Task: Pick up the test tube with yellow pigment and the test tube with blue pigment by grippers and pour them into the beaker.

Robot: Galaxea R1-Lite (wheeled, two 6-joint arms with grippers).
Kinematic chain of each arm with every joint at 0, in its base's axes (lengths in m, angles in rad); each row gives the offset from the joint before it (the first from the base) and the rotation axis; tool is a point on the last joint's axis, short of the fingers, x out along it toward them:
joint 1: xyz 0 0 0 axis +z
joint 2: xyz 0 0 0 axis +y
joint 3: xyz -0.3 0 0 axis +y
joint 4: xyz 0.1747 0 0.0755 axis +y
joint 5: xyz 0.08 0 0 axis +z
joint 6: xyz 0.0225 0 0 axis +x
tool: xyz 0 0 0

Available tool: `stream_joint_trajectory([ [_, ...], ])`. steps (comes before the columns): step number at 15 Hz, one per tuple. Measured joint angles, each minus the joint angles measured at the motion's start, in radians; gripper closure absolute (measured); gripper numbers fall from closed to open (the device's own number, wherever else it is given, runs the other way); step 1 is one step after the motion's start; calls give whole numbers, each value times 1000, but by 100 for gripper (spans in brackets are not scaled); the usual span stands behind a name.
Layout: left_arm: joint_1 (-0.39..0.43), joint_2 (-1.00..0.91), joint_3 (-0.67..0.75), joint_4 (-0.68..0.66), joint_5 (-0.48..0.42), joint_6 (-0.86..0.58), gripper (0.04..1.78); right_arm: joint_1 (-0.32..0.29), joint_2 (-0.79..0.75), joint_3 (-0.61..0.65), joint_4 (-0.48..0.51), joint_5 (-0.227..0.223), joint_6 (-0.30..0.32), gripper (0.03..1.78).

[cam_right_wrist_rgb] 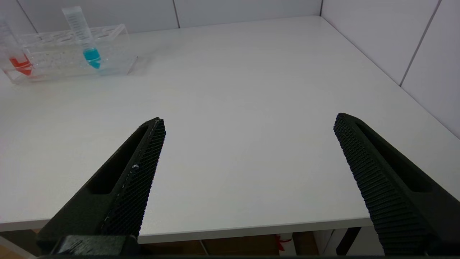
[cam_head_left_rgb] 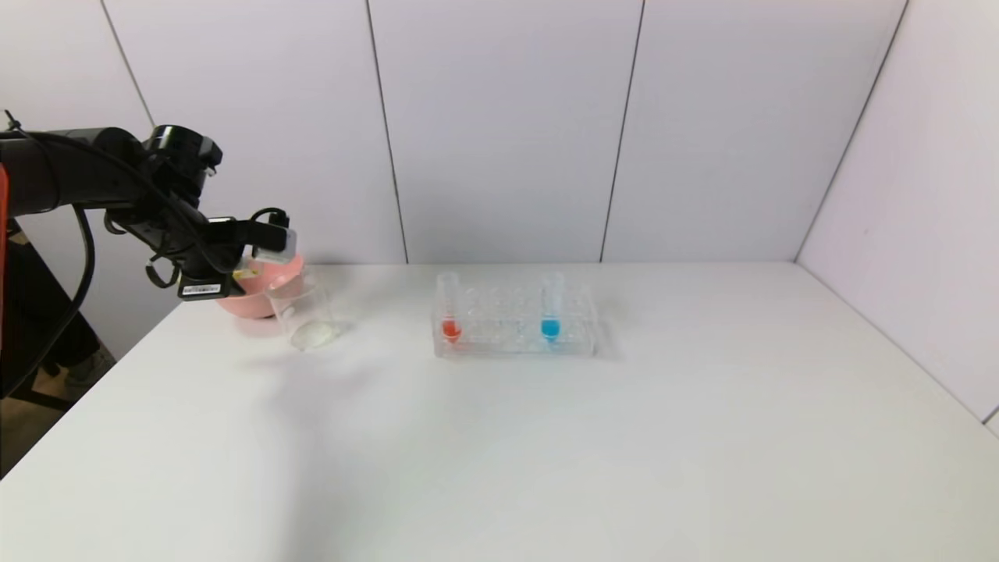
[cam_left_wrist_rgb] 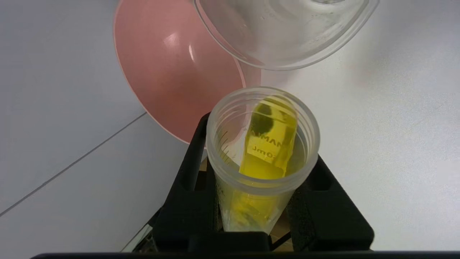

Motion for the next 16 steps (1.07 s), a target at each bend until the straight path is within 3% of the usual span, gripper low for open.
stream_joint_trajectory([
  [16, -34, 8, 0, 12, 149, -12, 128, 0, 0, 0, 0, 0, 0, 10],
])
